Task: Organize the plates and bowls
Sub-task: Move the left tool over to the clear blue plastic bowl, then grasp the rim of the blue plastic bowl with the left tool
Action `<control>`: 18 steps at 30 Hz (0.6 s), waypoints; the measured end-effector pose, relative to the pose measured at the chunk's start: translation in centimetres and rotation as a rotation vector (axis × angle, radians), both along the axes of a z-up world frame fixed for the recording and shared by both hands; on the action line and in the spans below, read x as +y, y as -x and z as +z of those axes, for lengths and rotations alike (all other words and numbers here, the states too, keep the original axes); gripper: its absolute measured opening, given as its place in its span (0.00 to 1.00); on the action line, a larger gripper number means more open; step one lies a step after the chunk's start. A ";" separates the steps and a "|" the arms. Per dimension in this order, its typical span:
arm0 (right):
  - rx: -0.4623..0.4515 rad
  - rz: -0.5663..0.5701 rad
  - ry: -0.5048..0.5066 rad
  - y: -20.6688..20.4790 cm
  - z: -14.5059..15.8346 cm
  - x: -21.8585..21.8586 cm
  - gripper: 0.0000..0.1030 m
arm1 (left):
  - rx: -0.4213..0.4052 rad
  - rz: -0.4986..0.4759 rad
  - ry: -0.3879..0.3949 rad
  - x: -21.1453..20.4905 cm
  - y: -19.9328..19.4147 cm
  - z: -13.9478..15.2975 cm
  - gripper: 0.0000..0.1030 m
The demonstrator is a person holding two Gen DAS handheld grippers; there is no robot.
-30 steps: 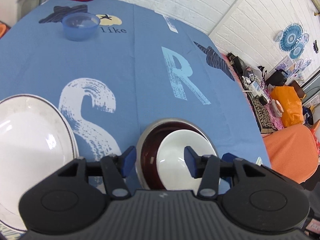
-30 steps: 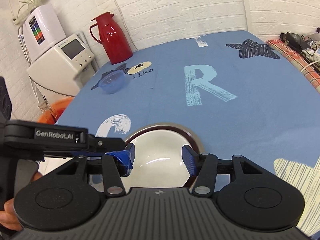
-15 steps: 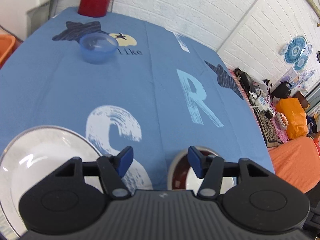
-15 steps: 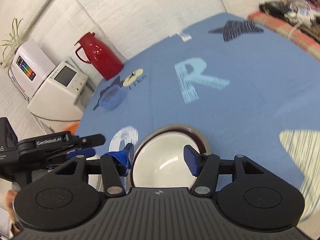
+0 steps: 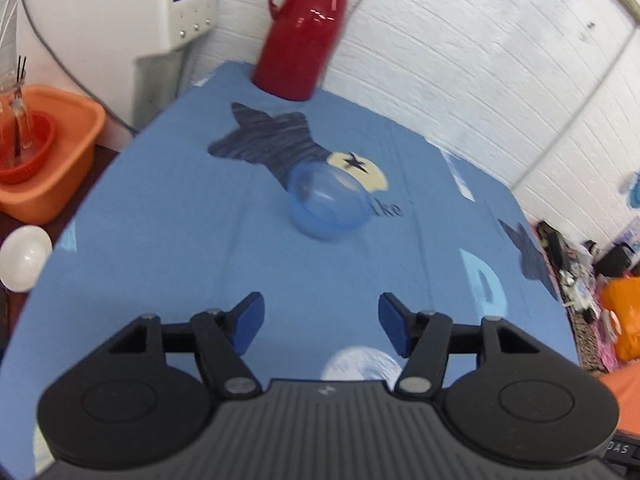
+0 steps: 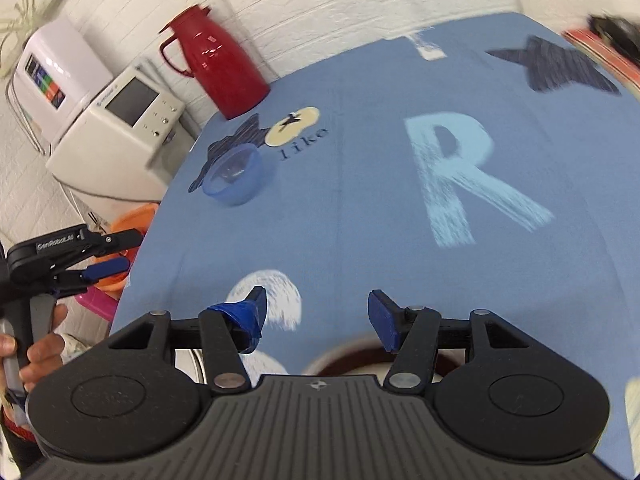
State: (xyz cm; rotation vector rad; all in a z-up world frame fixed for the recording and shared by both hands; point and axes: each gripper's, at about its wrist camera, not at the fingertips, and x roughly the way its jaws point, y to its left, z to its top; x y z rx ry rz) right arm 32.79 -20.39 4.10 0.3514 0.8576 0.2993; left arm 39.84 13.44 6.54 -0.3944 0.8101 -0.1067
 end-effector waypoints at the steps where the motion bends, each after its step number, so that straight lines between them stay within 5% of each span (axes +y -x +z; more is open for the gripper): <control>1: -0.001 0.022 0.014 -1.2 0.2 0.9 0.41 | 0.011 0.008 -0.007 0.4 -1.2 -0.2 0.59; 11: -0.025 0.177 0.164 -16.3 0.0 10.8 0.42 | 0.093 0.098 0.000 1.8 -12.2 -2.3 0.61; 18: 0.019 0.196 0.262 -21.7 -3.0 14.5 0.42 | 0.158 0.132 0.015 2.0 -17.0 -5.8 0.61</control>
